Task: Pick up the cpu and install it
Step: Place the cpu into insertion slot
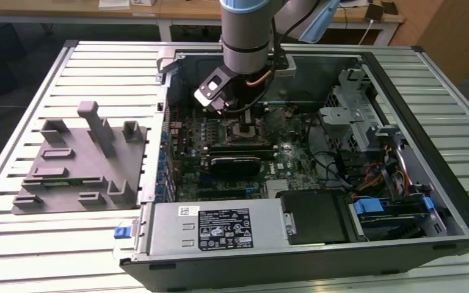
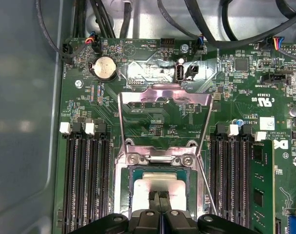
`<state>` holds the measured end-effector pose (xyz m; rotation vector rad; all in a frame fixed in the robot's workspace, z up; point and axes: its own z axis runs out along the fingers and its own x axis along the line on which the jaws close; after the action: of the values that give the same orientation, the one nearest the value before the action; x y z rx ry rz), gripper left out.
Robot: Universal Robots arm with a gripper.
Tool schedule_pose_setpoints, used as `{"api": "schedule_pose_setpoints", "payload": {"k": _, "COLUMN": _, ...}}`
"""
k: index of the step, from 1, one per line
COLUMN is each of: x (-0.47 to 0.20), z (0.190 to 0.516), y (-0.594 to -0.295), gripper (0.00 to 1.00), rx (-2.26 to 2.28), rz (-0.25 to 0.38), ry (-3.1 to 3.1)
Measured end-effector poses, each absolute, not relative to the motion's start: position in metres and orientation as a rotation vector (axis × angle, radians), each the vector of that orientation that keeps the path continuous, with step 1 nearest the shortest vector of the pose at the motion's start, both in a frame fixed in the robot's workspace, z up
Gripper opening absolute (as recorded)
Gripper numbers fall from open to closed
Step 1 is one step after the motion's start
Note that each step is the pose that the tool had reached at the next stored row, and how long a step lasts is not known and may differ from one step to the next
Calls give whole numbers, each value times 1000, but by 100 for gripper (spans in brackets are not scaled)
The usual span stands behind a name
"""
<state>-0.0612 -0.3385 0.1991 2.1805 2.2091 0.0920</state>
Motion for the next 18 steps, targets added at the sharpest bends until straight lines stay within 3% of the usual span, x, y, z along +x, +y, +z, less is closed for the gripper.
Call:
{"api": "schedule_pose_setpoints", "payload": {"k": 10, "x": -61, "z": 204, "y": -338, "gripper": 11, "rx": 2181, "rz": 92, "ry": 2209}}
{"api": "schedule_pose_setpoints", "payload": {"k": 18, "x": -61, "z": 227, "y": -338, "gripper": 11, "rx": 2180, "rz": 93, "ry": 2209}}
